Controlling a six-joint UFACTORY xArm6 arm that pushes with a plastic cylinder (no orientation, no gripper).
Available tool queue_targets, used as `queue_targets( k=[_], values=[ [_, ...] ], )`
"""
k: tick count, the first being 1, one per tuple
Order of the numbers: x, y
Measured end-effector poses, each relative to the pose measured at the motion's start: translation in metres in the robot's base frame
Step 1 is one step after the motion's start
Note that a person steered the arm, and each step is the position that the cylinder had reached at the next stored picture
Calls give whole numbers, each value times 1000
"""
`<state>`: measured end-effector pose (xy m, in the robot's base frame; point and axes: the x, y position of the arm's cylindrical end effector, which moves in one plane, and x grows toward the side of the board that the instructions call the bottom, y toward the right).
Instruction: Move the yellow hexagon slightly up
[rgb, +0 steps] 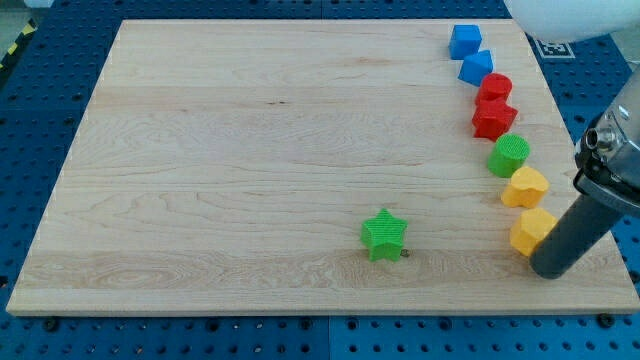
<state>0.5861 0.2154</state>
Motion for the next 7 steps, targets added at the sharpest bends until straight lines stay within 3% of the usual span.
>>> queue_targets(
  k=[5,7],
  values=[
    [-8,0],
    [22,-29]
  ],
)
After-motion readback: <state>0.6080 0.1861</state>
